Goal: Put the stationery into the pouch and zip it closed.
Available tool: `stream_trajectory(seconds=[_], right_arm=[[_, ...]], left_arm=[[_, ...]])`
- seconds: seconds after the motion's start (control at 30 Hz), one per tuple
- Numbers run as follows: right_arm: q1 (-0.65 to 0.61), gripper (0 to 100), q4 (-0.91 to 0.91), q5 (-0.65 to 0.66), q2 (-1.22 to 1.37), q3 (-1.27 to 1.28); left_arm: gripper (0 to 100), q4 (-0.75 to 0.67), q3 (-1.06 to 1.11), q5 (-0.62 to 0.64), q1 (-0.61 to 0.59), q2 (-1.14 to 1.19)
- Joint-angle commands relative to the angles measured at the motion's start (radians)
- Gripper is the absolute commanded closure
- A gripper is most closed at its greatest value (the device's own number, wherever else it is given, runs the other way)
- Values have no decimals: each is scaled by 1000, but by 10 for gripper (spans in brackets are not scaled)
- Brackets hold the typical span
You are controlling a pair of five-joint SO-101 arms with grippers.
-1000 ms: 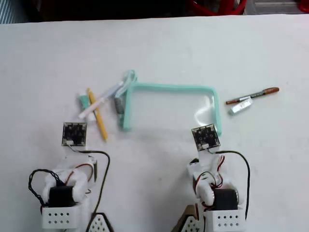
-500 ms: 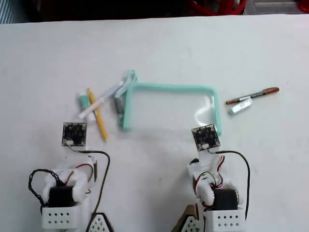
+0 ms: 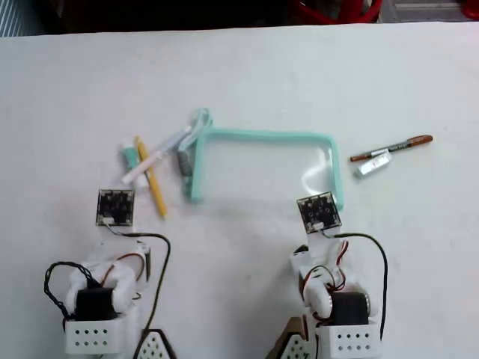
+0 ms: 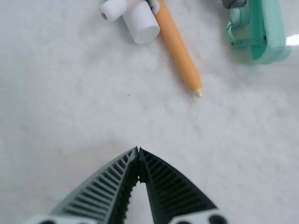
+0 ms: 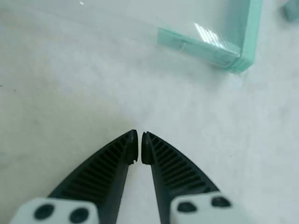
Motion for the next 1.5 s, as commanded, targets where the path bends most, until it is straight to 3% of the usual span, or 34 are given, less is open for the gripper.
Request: stream_trajectory(seconds=[0.0, 0.9, 1.47], right_arm=[[4, 971, 8, -3, -2, 9], [4, 971, 8, -3, -2, 9], [4, 971, 8, -3, -2, 9]], left_arm=[[974, 6, -3, 6, -2, -10], [974, 2, -3, 11, 2, -10], [974, -41, -3, 12, 189, -10]])
